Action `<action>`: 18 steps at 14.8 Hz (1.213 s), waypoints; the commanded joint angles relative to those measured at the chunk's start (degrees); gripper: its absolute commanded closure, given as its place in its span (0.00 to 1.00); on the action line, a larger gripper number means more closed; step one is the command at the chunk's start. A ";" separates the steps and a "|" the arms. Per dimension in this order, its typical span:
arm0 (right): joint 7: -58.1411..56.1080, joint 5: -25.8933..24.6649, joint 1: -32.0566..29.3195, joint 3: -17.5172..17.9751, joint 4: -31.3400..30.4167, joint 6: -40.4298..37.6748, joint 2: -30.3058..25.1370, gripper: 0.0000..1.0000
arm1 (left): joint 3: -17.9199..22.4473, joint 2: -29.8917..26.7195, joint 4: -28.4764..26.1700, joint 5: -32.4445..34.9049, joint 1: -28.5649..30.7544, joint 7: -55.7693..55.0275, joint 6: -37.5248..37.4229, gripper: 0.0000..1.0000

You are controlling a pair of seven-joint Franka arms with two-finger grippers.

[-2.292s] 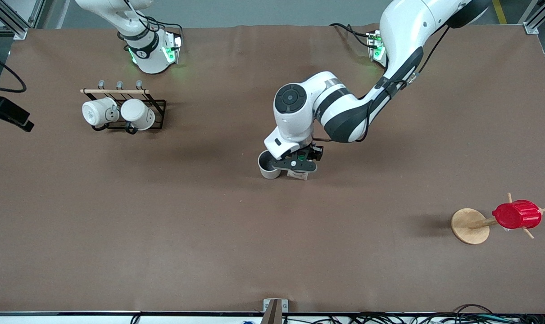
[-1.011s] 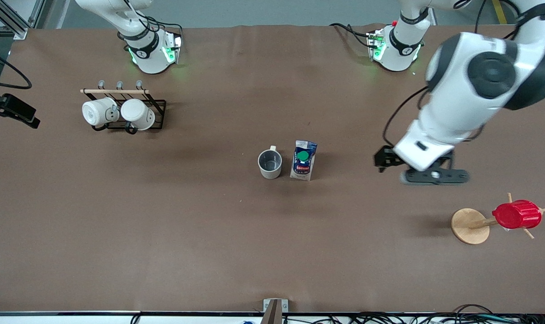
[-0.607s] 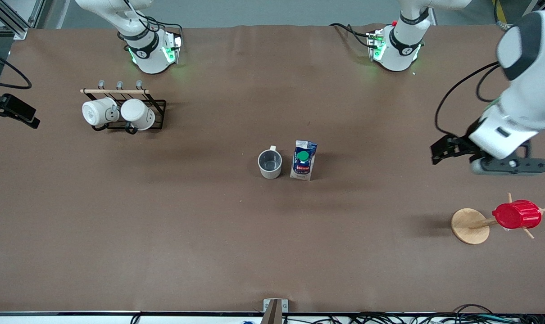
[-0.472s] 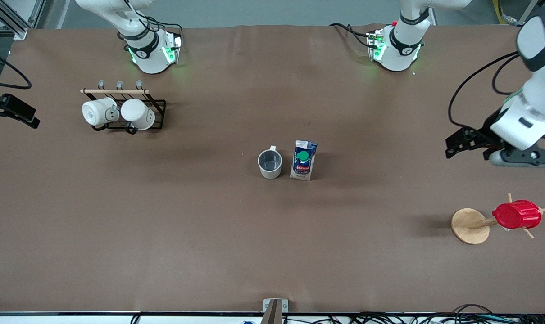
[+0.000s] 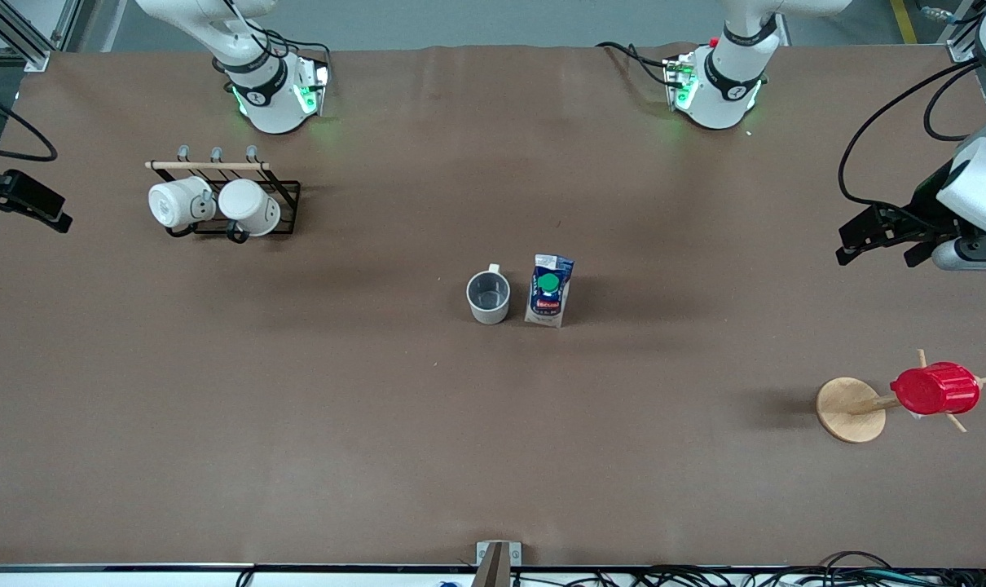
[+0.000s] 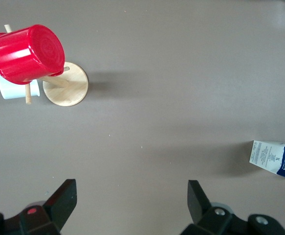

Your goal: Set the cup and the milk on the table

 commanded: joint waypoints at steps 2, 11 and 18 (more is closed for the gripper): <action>-0.71 1.07 -0.78 0.25 0.20 -0.24 -0.12 0.00 | -3.63 2.05 5.70 2.75 1.45 0.08 -5.86 0.00; -0.71 1.07 -0.78 0.25 0.20 -0.50 -0.12 0.00 | -7.68 1.35 6.25 1.17 3.39 -3.79 -7.73 0.00; -0.71 1.07 -0.87 0.25 0.20 -0.59 -0.12 0.00 | -7.86 1.44 5.55 1.00 3.21 -4.14 -6.59 0.00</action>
